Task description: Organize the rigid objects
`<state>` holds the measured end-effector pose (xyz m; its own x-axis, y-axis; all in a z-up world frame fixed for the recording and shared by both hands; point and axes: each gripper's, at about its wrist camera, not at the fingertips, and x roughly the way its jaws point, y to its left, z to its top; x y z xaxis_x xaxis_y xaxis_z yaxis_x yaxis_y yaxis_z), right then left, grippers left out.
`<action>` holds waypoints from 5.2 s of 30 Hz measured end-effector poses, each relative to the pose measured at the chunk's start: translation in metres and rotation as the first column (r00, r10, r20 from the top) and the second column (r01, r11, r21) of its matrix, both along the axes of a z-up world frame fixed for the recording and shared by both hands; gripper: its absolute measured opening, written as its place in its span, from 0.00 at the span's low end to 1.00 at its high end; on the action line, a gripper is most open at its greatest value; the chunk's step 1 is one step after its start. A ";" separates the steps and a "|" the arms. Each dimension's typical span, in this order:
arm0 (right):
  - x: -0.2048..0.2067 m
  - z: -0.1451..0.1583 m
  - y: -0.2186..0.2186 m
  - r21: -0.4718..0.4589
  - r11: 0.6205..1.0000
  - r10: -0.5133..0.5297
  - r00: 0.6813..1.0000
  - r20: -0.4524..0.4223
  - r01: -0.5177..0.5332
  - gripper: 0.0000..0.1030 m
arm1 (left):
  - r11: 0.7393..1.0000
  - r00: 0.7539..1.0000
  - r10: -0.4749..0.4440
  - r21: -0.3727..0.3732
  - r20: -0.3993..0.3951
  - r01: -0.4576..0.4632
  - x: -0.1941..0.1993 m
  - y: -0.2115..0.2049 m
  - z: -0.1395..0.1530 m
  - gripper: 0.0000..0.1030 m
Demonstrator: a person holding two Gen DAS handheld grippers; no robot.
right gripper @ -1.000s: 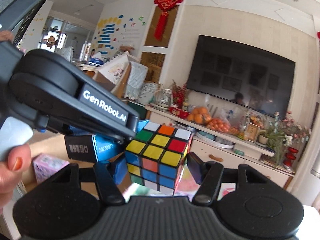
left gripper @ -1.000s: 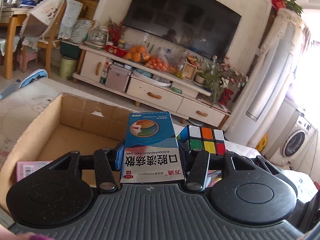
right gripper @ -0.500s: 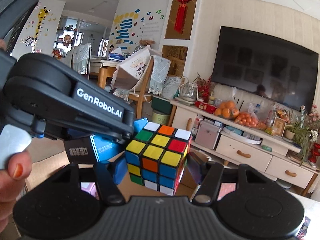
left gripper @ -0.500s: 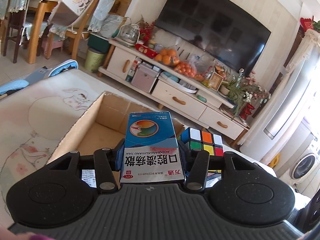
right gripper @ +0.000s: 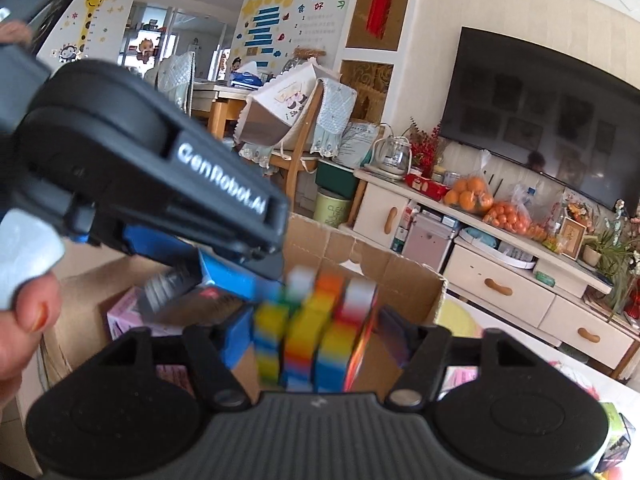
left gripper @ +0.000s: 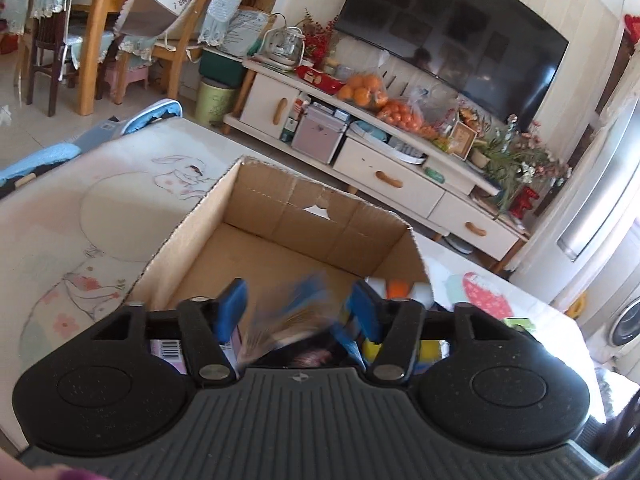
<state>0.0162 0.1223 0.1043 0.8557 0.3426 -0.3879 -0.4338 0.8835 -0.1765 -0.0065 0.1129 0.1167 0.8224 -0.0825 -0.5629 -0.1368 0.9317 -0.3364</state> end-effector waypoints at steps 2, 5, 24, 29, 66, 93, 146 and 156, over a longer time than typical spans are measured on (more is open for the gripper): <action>-0.005 0.000 -0.003 0.012 1.000 -0.004 1.000 0.006 0.004 0.70 | 1.000 1.000 0.015 0.018 0.009 -0.016 -0.003 0.000 0.002 0.89; -0.017 0.003 -0.008 0.020 1.000 -0.024 0.999 0.032 0.024 0.75 | 0.998 0.999 0.034 0.053 0.033 -0.036 -0.008 -0.002 0.005 0.93; -0.050 0.003 -0.049 0.062 0.991 -0.126 0.990 0.068 0.122 0.90 | 0.994 0.999 -0.008 0.114 0.043 0.003 -0.011 -0.013 0.006 1.00; -0.050 0.001 -0.059 0.062 0.986 -0.156 0.985 0.071 0.152 0.91 | 0.993 0.999 -0.031 0.115 0.034 0.027 -0.010 -0.014 0.006 1.00; -0.045 -0.032 -0.171 0.065 0.924 -0.378 0.926 0.014 0.377 0.99 | 0.946 0.972 -0.235 0.233 0.015 0.225 -0.004 -0.020 -0.006 1.00; -0.029 -0.063 -0.258 0.014 0.865 -0.497 0.860 -0.115 0.502 0.99 | 0.902 0.985 -0.153 0.420 0.085 0.104 -0.079 -0.093 -0.064 1.00; 0.013 -0.089 -0.292 -0.048 0.882 -0.468 0.857 -0.217 0.470 0.99 | 0.909 0.969 -0.242 0.357 0.036 0.214 -0.017 -0.125 -0.103 1.00; 0.026 -0.099 -0.293 -0.044 0.909 -0.409 0.872 -0.268 0.413 0.99 | 0.913 0.959 -0.282 0.299 -0.025 0.276 0.005 -0.123 -0.104 1.00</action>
